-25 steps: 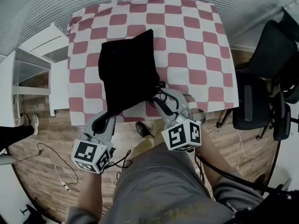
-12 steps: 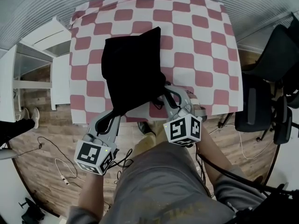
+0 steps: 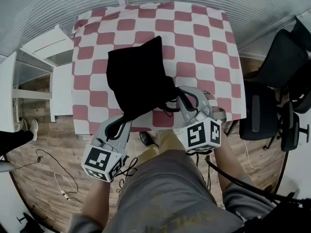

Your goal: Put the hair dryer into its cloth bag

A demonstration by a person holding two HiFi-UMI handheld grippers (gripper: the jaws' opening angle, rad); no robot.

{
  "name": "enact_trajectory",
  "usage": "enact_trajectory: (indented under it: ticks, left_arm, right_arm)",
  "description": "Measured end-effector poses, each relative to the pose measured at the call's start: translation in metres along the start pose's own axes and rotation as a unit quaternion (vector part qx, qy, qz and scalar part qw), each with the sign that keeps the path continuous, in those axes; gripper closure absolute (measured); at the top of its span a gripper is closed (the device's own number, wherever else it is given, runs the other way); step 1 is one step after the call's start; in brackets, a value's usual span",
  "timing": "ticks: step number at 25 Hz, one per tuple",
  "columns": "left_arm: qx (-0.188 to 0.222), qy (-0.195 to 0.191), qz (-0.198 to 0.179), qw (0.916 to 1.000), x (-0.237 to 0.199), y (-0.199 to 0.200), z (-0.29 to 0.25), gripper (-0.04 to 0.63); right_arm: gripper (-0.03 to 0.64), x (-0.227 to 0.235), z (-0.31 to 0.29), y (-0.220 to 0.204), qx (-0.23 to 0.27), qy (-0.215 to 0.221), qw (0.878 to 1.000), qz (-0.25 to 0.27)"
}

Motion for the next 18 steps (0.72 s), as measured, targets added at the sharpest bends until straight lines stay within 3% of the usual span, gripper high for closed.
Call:
enact_trajectory:
  ticks: [7,12,18]
  left_arm:
    - [0.049,-0.008,0.052,0.9974,-0.009,0.028,0.003,0.581]
    - [0.068,-0.021,0.060,0.9957,-0.018,0.053,-0.003,0.581]
    - [0.118,-0.049,0.124,0.9840,-0.037,0.092,-0.005,0.581]
  right_arm:
    - [0.577,0.027,0.017,0.034,0.018,-0.011,0.999,0.029]
    - [0.577,0.047,0.019,0.051,0.020,-0.015,0.999,0.047]
    - [0.577,0.076,0.025,0.070,0.020,-0.010,0.998,0.056]
Point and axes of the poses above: the fingertips, and each gripper's own axes: z backward along the fingers, x to its right, y out of its top, the point moved 9 cm from there along z, backward along the fingers, and after that the axes turned 8 degrees about -z, right-handed, at the moved point
